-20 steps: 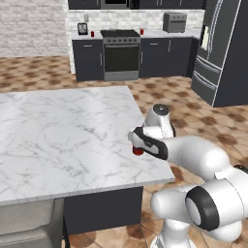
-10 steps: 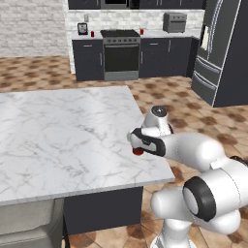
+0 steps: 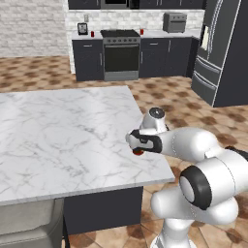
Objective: Four empty soda cans are scattered around the kitchen. Gather all the cans and cluster them next to the stove for recycling.
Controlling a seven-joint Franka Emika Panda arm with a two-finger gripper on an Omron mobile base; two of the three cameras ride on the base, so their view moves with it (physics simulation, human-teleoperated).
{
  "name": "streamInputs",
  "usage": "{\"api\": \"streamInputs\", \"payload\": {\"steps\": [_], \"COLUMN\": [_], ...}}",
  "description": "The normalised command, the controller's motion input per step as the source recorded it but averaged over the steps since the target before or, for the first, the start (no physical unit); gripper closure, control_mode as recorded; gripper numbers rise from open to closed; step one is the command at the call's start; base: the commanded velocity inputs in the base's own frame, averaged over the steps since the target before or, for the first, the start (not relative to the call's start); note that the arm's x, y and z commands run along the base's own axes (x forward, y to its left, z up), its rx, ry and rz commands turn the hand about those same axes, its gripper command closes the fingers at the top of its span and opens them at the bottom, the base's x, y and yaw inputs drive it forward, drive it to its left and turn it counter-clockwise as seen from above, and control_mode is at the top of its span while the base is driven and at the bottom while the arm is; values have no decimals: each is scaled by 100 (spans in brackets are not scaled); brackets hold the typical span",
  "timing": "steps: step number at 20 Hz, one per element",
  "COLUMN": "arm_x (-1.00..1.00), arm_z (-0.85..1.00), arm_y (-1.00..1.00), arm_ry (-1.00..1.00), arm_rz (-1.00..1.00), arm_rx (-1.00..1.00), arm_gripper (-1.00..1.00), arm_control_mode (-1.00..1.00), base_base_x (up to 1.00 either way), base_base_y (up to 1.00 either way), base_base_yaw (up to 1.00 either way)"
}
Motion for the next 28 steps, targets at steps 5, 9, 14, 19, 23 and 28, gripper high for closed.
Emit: {"api": "streamInputs", "payload": {"steps": [5,9,14,19,23,28], "arm_x": [16,20,21,18,3,0], "arm_z": [-13,-12,-11,-12,-15,-3], "arm_y": [3,0,0,1,2,0], "arm_ry": [1,1,1,1,0,0], "arm_rz": [0,0,0,0,0,0], "arm_rx": [0,0,0,0,0,0], "arm_gripper": [-100,-100,-100,-100,100,100], "arm_control_mode": [-100,-100,-100,-100,-100,-100], "base_base_x": [0,0,0,0,0,0], "base_base_y": [0,0,0,0,0,0], "base_base_yaw": [0,0,0,0,0,0]}}
